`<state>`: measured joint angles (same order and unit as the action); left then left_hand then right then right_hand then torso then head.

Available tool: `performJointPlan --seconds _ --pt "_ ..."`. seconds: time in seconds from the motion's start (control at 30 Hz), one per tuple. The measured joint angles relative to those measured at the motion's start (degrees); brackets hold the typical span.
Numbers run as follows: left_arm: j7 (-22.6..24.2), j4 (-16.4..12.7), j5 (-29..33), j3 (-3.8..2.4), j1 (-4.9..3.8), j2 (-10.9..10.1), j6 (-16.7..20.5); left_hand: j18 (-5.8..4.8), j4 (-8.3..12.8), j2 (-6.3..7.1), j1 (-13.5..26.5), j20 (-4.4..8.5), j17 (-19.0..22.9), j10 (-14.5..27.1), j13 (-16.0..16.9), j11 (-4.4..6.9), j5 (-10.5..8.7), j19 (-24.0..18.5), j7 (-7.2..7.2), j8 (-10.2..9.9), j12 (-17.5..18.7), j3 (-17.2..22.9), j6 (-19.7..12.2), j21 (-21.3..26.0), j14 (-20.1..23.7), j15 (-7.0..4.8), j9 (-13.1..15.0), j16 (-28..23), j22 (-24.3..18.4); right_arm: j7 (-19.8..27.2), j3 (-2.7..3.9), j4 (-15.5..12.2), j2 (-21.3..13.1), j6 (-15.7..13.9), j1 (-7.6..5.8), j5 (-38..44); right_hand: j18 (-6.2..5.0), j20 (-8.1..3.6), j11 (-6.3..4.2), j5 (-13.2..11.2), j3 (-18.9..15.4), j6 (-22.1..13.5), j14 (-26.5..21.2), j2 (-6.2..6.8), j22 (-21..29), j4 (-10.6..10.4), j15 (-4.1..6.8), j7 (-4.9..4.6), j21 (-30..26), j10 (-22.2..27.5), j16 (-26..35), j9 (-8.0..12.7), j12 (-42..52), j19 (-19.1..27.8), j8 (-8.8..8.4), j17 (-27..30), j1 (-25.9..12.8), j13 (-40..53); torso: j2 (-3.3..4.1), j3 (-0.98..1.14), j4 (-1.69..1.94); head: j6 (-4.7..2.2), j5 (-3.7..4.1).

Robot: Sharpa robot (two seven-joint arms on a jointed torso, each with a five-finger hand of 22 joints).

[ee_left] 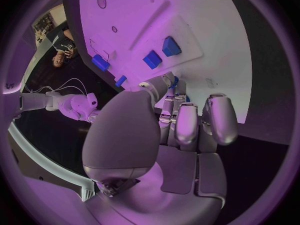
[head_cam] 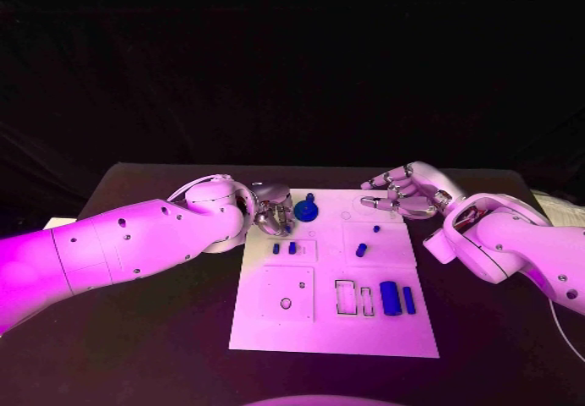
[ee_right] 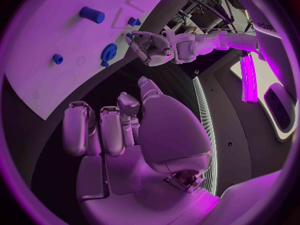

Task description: Assemble the parts on the task board

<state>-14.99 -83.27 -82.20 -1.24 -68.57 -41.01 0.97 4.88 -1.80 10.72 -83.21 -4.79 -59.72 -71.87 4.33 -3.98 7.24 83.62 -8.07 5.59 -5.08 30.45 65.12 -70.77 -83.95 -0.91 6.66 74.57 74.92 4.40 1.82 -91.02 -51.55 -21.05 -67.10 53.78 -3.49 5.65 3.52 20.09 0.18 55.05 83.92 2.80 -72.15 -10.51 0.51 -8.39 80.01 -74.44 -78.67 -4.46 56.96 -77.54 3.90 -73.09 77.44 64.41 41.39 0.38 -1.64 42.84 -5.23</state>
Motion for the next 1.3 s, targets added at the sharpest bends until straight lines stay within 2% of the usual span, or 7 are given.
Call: performJointPlan --seconds 0.73,1.07,1.3 --pt "-0.5 1.1 -0.8 0.07 0.19 0.9 -0.4 0.00 0.1 0.18 0.8 0.00 0.6 -0.2 0.1 0.19 0.00 0.0 0.21 -0.5 0.9 0.1 0.2 0.0 0.0 0.00 -0.3 0.0 0.0 0.0 -0.01 0.0 -0.1 0.0 0.01 0.0 0.00 0.00 0.00 0.0 0.0 0.0 0.0 0.00 0.0 0.0 0.00 0.00 0.0 0.0 0.0 0.0 0.0 0.0 0.00 0.0 0.0 0.0 0.05 -0.02 -0.02 0.03 0.06" --pt "-0.7 1.2 -0.8 0.09 0.23 1.1 -0.8 0.01 0.3 0.38 1.4 0.00 1.2 1.2 -0.2 -0.73 -0.21 0.0 -0.73 -1.5 1.3 0.3 -0.8 0.2 0.0 0.00 -0.8 0.0 0.0 0.0 -0.01 -0.1 -0.1 0.1 0.01 0.0 0.00 0.00 0.00 0.0 0.0 0.0 0.0 0.00 0.0 0.0 0.00 0.00 0.0 0.0 0.0 0.0 0.0 0.0 0.00 0.0 0.0 0.0 0.01 -0.01 0.01 0.16 0.14" --pt "-0.9 1.3 -0.8 0.14 0.27 1.1 -1.3 0.01 0.3 1.21 2.3 -0.21 1.8 2.6 -0.3 -1.15 -0.21 -0.2 -1.16 -1.8 1.3 0.3 -2.3 0.6 0.0 0.41 -1.4 0.0 0.0 0.0 -0.01 -0.1 -0.1 0.1 0.01 0.0 0.00 0.00 0.00 0.0 0.0 0.0 0.0 0.00 0.0 0.0 0.00 0.00 0.0 0.0 0.0 0.0 0.0 0.0 0.00 0.0 0.0 0.0 -0.01 0.01 0.01 0.12 0.14"
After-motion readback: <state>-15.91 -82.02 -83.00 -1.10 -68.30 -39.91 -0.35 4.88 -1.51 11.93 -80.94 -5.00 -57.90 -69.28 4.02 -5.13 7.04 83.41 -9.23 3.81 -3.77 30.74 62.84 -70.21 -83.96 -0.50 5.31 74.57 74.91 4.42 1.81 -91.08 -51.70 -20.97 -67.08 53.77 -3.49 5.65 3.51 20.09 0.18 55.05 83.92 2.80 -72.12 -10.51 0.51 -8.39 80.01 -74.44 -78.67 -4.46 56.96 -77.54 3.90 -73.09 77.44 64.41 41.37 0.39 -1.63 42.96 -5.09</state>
